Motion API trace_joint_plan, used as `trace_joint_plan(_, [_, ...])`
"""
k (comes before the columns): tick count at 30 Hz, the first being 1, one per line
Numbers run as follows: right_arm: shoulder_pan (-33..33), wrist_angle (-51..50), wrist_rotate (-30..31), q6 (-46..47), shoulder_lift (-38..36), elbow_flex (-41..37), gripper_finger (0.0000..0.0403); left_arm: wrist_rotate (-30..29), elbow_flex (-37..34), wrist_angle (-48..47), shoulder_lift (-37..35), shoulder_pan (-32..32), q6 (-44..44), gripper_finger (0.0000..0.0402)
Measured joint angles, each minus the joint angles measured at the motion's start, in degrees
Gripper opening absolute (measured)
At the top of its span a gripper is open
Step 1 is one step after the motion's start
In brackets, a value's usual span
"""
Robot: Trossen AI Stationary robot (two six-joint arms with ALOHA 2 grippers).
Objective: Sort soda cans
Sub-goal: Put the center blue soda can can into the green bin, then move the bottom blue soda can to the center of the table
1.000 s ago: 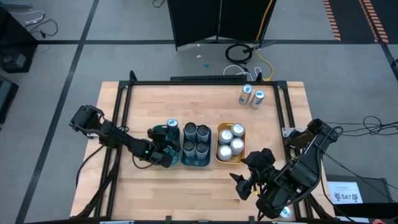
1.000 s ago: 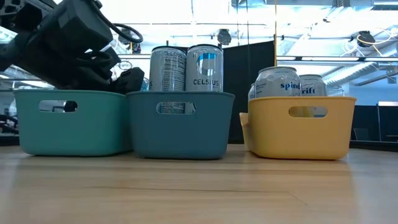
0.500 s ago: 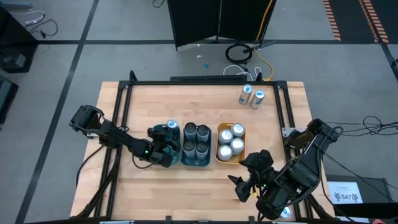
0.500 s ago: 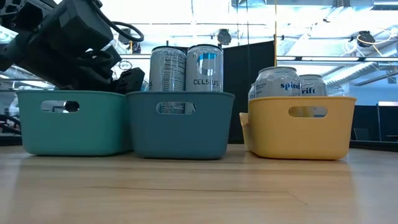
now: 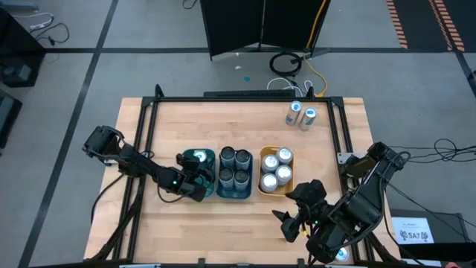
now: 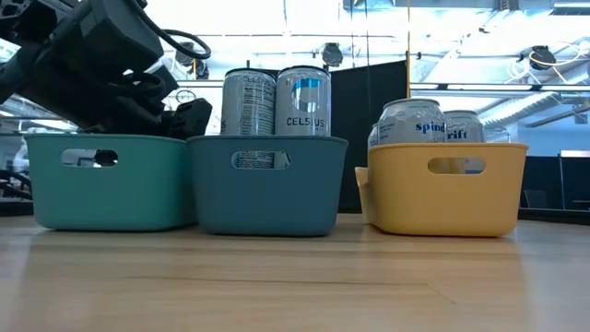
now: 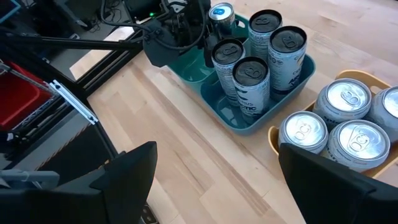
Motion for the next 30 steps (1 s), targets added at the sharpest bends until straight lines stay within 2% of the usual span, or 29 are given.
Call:
trace_joint_plan(5, [0.00,0.24,0.02,-0.43,0.00,0.00,0.0329,-0.81,0.52,-0.40,-0.13,-0.36,0.67,0.0316])
trace_joint_plan(11, [0.00,0.24,0.04,-1.68,0.00,0.00,0.0329,-1.02,1.09,-0.42,-4.36,-0.36,10.66,0.0316])
trace_joint_plan(24, [0.00,0.54,0.31,-1.92,0.00,-0.02,0.0329,-0.67,1.11,-0.42,-24.04,-2.35,30.79,0.0316])
trace_joint_plan(30, [0.00,0.56,0.35,-1.92,0.20,0.00,0.0329,-0.02,1.11,2.22,-32.72,-3.49,31.58,0.0316])
